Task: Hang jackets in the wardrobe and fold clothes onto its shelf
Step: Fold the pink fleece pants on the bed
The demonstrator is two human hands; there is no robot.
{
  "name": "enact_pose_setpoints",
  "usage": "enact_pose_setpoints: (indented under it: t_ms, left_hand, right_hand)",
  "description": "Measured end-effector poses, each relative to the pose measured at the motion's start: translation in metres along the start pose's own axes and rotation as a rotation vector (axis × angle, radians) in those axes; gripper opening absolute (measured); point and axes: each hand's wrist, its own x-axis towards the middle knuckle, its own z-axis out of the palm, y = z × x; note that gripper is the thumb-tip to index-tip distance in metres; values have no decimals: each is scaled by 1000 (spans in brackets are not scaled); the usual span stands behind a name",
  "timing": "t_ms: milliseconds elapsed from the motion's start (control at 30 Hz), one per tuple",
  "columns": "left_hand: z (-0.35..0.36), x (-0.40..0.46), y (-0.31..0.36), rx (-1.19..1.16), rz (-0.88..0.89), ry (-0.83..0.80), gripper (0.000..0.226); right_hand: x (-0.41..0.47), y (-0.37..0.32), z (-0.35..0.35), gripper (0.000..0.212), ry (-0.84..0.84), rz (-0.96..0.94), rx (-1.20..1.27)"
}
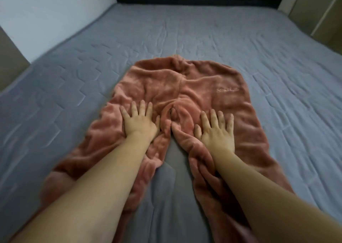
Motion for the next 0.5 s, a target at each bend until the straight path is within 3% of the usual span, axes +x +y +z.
enact_pose_setpoints:
  t_ms: [167, 267, 367, 433, 500]
  left_hand:
    - [0, -82, -10, -441, -33, -168, 69]
    - [7, -179, -25, -353, 71, -232, 79]
    - [10, -288, -11, -336, 157, -238, 83]
    - [-8, -336, 9, -545, 161, -335, 78]
    - [-40, -365, 37, -883, 77, -426, 67]
  right_hand:
    - [-107, 10, -11, 61, 54, -28, -3]
    - [-192, 35, -20, 62, 45, -59, 79]
    - [-270, 80, -37, 70, -67, 201, 294]
    - [-310, 115, -52, 73, -174, 450, 489]
    - [-335, 140, -73, 63, -294, 606, 858]
